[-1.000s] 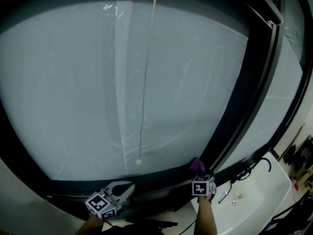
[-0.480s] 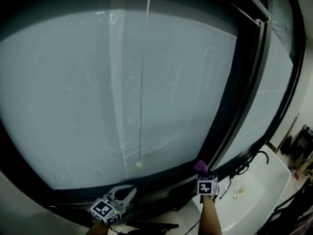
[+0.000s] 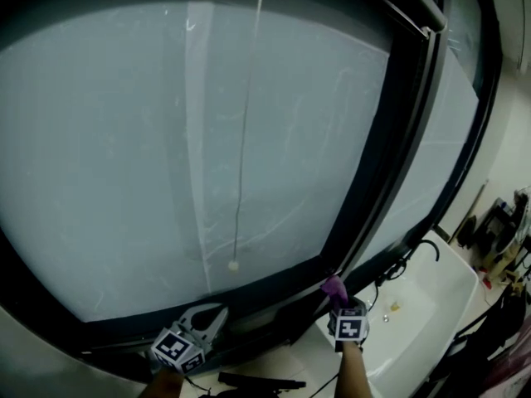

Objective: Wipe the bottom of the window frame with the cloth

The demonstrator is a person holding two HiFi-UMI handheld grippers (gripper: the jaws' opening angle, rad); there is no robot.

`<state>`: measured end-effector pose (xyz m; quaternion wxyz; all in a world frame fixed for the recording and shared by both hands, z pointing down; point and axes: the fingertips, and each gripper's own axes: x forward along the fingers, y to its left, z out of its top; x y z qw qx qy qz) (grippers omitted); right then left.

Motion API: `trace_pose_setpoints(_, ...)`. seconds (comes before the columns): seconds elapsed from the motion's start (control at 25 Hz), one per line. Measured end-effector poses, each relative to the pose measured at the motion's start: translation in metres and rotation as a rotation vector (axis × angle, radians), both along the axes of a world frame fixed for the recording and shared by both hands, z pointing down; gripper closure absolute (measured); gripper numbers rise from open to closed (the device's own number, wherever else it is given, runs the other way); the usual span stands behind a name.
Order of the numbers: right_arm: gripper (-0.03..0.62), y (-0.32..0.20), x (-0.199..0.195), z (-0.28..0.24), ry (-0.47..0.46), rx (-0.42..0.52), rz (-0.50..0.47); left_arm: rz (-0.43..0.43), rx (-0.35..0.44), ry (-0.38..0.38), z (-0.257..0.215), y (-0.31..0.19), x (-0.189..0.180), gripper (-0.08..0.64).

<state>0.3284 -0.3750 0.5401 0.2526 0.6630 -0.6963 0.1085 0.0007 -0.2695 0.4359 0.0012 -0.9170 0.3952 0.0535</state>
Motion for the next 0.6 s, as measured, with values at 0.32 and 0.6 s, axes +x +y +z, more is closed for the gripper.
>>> trace_pose_setpoints(0.32,0.514,0.078,-0.043,-0.007,-0.212,0.078,-0.044,0.013,-0.018,0.036,-0.003,0.003,0.001,0.557)
trace_pose_setpoints(0.6,0.515,0.115,-0.064,-0.044,-0.217,0.168,-0.118,-0.007,-0.041,0.032,-0.004,0.001,0.001,0.557)
